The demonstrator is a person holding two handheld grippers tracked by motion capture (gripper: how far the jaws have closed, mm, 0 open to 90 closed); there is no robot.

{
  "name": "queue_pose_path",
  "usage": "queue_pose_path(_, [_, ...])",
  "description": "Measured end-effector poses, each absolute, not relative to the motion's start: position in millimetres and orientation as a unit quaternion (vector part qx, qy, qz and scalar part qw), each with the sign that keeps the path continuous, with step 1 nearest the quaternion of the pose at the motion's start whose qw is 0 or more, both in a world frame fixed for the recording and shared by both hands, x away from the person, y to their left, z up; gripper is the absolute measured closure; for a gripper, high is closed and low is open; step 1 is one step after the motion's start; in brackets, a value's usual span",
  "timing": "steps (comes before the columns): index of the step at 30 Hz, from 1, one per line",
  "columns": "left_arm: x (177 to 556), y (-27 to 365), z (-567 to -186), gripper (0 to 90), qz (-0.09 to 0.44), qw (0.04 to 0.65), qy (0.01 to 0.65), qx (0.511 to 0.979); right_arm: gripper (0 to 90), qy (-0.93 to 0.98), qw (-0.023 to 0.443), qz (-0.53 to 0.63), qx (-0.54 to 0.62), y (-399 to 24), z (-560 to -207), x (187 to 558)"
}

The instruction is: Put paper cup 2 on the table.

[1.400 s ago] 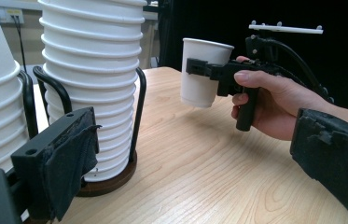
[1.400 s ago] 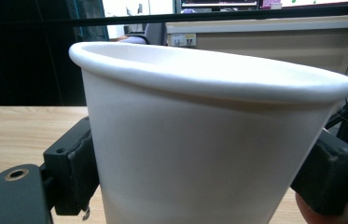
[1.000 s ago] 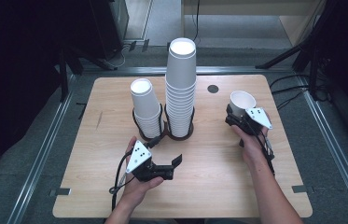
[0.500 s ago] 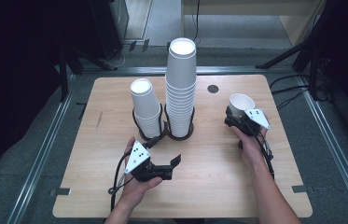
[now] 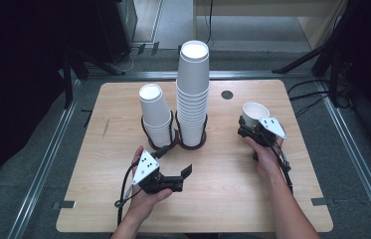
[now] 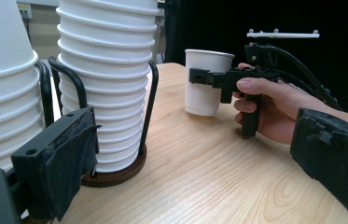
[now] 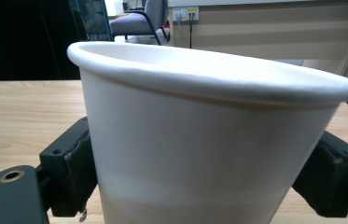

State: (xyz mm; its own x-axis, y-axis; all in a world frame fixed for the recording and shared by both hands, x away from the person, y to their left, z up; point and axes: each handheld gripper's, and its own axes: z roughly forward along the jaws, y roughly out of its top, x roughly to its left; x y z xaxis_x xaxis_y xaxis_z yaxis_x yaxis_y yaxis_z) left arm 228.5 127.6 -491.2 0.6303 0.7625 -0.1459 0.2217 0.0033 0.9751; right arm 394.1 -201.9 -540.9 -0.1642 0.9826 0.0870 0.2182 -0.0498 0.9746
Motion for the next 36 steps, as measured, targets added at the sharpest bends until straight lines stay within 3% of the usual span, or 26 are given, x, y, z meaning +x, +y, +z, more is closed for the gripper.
queue_pose_path(12, [229,129,-492,1.2,0.222,0.605,0.37,0.669,11.9,0.587,0.38,0.492,0.519,-202,-547,391])
queue_pose_path(19, [230,129,-492,1.2,0.221,0.606,0.37,0.669,0.0,0.601,0.373,0.489,0.51,-201,-546,389])
queue_pose_path(36, [233,130,-490,1.2,0.227,0.604,0.376,0.665,0.0,0.631,0.363,0.492,0.478,-213,-539,357])
